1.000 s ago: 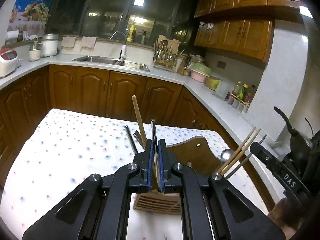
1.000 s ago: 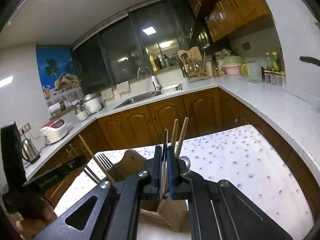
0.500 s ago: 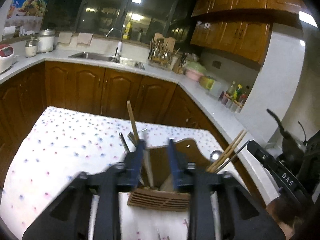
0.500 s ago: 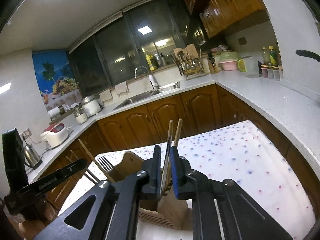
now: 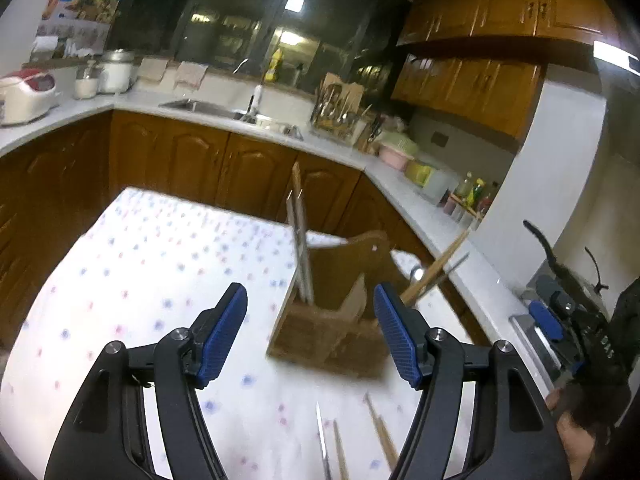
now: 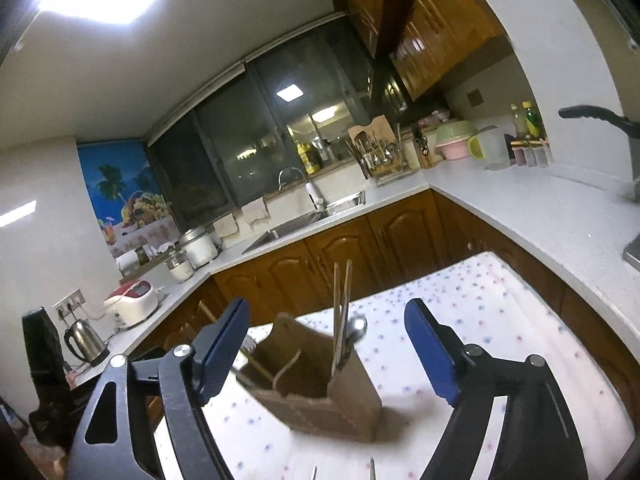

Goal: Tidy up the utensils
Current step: 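Move both open tools back to the remaining chopsticks on the cloth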

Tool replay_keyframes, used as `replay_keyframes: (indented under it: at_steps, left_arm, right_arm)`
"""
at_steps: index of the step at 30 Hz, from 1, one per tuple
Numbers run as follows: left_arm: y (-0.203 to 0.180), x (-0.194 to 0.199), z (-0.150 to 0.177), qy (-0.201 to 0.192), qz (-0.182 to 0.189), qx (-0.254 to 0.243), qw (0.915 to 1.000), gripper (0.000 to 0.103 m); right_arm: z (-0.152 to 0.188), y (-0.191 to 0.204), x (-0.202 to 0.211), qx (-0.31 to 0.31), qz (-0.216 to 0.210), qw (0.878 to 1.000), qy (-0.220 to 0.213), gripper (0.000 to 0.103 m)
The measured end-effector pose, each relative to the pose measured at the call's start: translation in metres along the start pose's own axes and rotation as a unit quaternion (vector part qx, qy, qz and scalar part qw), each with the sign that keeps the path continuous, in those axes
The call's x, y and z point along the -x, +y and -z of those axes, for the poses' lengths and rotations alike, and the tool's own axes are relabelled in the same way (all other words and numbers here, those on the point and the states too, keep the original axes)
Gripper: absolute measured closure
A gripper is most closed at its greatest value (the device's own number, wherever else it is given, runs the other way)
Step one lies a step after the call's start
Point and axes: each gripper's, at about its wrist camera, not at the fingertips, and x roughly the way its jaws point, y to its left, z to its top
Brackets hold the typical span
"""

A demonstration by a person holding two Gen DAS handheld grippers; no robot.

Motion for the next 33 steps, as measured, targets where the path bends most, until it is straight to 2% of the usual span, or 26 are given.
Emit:
replay_keyframes:
  at_steps: [8, 16, 24, 31, 33]
  left_arm:
    - [0.012, 0.007, 0.053, 0.053, -0.014, 0.012, 0.9984, 0.036]
    - [0.019, 0.012, 0.092, 0.09, -0.023, 0.02, 0.9954, 0.036]
    - [0.021, 0.008, 0.118, 0.123, -0.029, 0.017, 0.9918, 0.036]
    - [0.011, -0.004, 0.125, 0.153, -0.033, -0.005, 0.9876, 0.036]
    - [0.007, -0.008, 0.127, 0.162, -0.036, -0.014, 0.986, 0.036]
  right_arm:
    - [0.046, -0.015, 0.029, -0.011, 0.013, 0.998, 0.053, 0.019]
    - [0.088, -0.025, 0.05, -0.013, 0.031, 0.995, 0.096, 0.019]
    - [0.124, -0.028, 0.056, -0.004, 0.042, 0.99, 0.133, 0.019]
    - [0.139, -0.029, 0.051, 0.0, 0.044, 0.987, 0.157, 0.02]
    - [0.141, -0.031, 0.05, 0.002, 0.046, 0.986, 0.161, 0.024]
